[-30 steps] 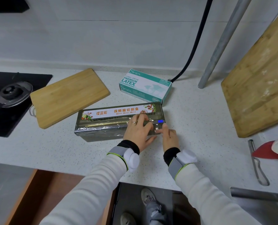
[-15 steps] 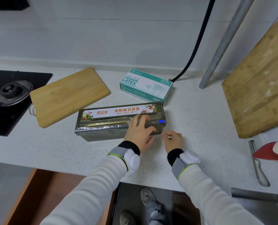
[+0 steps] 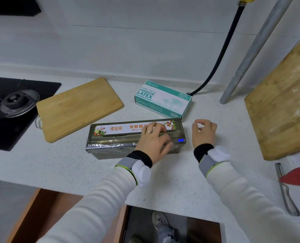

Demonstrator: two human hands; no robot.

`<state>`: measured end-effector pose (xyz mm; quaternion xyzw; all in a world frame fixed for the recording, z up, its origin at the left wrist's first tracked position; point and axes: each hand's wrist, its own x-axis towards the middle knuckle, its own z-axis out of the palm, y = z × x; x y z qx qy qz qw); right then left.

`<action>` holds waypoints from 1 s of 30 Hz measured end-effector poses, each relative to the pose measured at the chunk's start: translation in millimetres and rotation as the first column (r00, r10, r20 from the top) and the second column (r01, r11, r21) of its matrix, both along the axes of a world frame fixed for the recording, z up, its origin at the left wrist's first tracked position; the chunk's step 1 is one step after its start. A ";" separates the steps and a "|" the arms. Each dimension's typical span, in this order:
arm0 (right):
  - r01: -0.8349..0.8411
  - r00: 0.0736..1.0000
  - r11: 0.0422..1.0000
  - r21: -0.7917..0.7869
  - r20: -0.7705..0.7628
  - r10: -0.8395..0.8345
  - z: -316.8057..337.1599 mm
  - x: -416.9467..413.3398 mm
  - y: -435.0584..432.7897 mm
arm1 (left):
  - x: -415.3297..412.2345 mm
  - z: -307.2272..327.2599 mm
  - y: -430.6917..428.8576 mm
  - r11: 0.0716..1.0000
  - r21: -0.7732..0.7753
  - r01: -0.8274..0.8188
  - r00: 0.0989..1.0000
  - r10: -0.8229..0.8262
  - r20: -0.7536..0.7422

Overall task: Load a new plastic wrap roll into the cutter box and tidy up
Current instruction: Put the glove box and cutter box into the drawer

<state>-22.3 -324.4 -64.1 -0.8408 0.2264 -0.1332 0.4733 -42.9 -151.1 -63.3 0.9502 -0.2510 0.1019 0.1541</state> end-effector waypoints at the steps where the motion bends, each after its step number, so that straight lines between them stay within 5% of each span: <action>1: -0.029 1.000 0.999 -0.030 0.000 0.029 5.1 10.0 0.9 | 5.7 4.6 2.1 1.000 -0.019 -0.013 1.000 0.013 0.007; 4: -0.150 0.987 0.984 -0.092 -0.067 0.145 18.4 43.6 5.2 | 28.0 17.8 6.5 0.991 -0.072 -0.109 0.993 0.106 -0.055; 7: -0.281 0.952 0.947 -0.153 -0.167 0.256 23.7 76.0 10.0 | 54.6 27.6 5.8 0.929 -0.215 -0.300 0.933 0.240 -0.268; 12: -0.408 0.893 0.886 -0.220 -0.300 0.336 22.7 136.9 12.7 | 111.2 34.7 6.3 0.589 -0.363 -0.722 0.581 0.230 -0.781; 15: -0.444 0.866 0.866 -0.231 -0.360 0.348 17.7 174.9 13.2 | 138.2 36.5 4.7 0.329 -0.368 -0.870 0.415 0.085 -0.906; 17: -0.462 0.849 0.853 -0.242 -0.399 0.347 12.6 195.8 14.2 | 153.4 33.1 4.2 0.247 -0.320 -0.915 0.341 0.046 -0.939; 25: -0.538 0.755 0.803 -0.258 -0.571 0.322 -15.5 263.5 10.8 | 202.6 5.6 -12.5 0.225 -0.236 -0.945 0.221 -0.090 -0.971; 30: -0.702 0.563 0.686 -0.190 -0.738 0.372 -26.8 282.4 7.7 | 216.0 -4.4 -23.6 0.175 -0.129 -0.976 0.102 -0.156 -0.982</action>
